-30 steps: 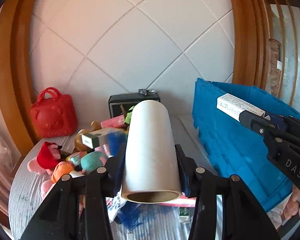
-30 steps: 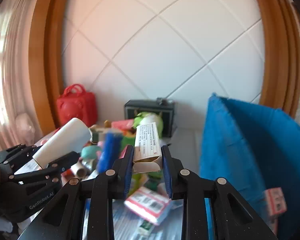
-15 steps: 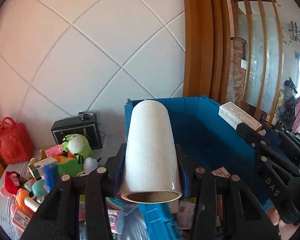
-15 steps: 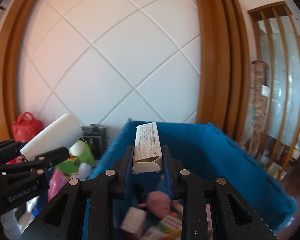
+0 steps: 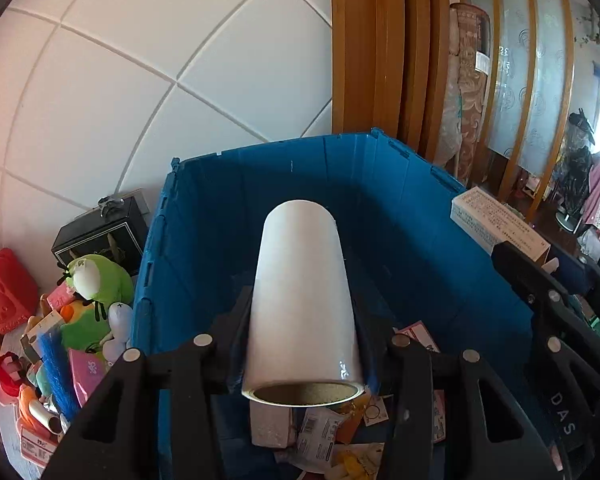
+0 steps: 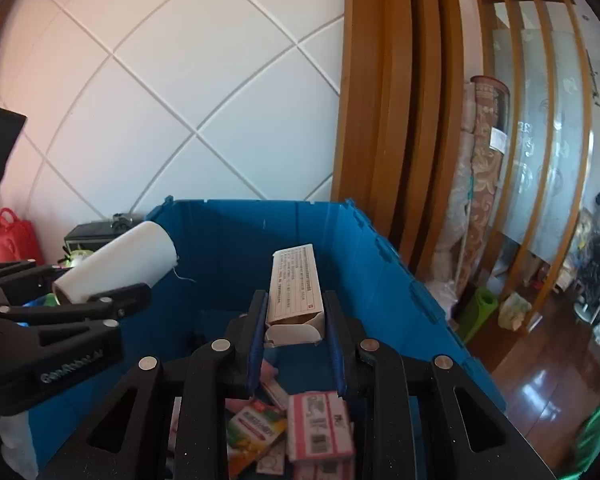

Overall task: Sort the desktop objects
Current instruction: 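Carry paper roll and small box into the blue crate and open both tools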

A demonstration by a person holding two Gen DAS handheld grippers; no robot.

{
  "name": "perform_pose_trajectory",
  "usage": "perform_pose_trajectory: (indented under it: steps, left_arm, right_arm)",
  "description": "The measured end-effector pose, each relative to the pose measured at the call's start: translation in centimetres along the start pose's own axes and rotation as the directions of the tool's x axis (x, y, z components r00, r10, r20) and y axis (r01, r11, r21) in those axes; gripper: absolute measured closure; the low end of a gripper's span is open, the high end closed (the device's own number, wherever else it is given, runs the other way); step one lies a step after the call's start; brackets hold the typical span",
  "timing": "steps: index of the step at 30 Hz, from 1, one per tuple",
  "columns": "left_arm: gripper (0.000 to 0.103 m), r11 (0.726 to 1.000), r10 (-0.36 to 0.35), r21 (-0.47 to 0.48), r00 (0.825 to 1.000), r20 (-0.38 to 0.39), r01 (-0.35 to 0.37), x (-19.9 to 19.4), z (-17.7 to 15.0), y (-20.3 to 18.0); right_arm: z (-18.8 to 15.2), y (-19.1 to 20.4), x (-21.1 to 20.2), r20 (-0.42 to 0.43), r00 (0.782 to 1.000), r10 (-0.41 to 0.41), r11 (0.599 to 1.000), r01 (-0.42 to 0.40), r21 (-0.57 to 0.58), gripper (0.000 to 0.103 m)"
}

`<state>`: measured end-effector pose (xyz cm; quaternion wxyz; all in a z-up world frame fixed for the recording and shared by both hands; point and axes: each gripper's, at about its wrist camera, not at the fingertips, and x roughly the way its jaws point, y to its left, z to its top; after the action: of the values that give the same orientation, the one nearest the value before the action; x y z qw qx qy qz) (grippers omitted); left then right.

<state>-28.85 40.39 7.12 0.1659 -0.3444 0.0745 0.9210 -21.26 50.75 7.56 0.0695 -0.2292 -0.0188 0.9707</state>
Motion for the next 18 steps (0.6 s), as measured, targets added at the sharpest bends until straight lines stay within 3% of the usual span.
perform_pose_trajectory:
  steps: [2,3,5,7,11,18]
  left_arm:
    - [0.059,1.0,0.01,-0.01,1.0,-0.021,-0.01,1.1,1.1,-0.2]
    - [0.058,1.0,0.019,-0.007,0.999,-0.034,-0.02,1.8,1.7,-0.5]
    - [0.059,1.0,0.022,0.001,0.997,-0.069,-0.022,2.9,2.3,-0.7]
    - [0.059,1.0,0.01,-0.005,0.995,-0.104,-0.01,3.9,2.3,-0.7]
    - [0.059,1.0,-0.018,-0.012,0.985,-0.169,0.016,5.2,1.7,-0.7]
    - [0.058,1.0,0.0,0.007,0.996,-0.094,0.001,3.9,1.7,-0.8]
  right_arm:
    - [1.3,-0.8,1.1,-0.048,0.998,0.049,0.999,-0.048,0.021,0.076]
    - [2.2,-1.0,1.3,-0.03,0.998,0.062,0.998,-0.062,0.013,0.076]
    - [3.5,-1.1,2.7,-0.064,0.998,0.011,1.0,-0.012,-0.014,0.076]
    - [4.4,-1.3,4.4,-0.103,0.994,0.039,0.999,-0.04,-0.009,0.076]
    - [3.5,-0.3,7.6,-0.204,0.979,-0.004,0.998,-0.009,-0.062,0.076]
    - [2.0,0.2,9.1,-0.246,0.969,-0.024,0.995,0.0,-0.1,0.075]
